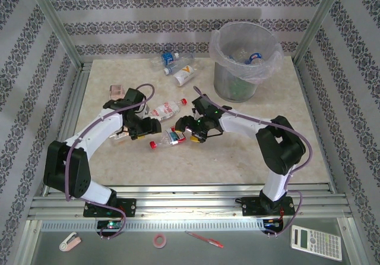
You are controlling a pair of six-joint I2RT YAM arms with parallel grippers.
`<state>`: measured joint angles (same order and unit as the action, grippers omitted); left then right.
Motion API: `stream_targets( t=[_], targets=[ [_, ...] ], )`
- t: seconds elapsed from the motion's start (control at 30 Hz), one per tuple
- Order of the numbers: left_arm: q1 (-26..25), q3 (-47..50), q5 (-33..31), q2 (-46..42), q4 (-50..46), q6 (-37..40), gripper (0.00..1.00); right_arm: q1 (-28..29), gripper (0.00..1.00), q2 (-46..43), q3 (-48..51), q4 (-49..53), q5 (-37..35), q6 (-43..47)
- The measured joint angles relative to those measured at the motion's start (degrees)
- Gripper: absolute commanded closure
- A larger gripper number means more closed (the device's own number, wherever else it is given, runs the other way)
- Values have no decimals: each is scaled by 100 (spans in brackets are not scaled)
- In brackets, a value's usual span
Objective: Throw the plastic bottles in the bin
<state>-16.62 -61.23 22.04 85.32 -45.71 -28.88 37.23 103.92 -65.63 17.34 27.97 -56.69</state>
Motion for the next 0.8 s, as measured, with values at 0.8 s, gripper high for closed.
stream_targets(
  t=[0.8],
  targets=[
    [-557,675,286,892,1043,-334,64,2,28,839,-424,-584,-474,2]
  ],
)
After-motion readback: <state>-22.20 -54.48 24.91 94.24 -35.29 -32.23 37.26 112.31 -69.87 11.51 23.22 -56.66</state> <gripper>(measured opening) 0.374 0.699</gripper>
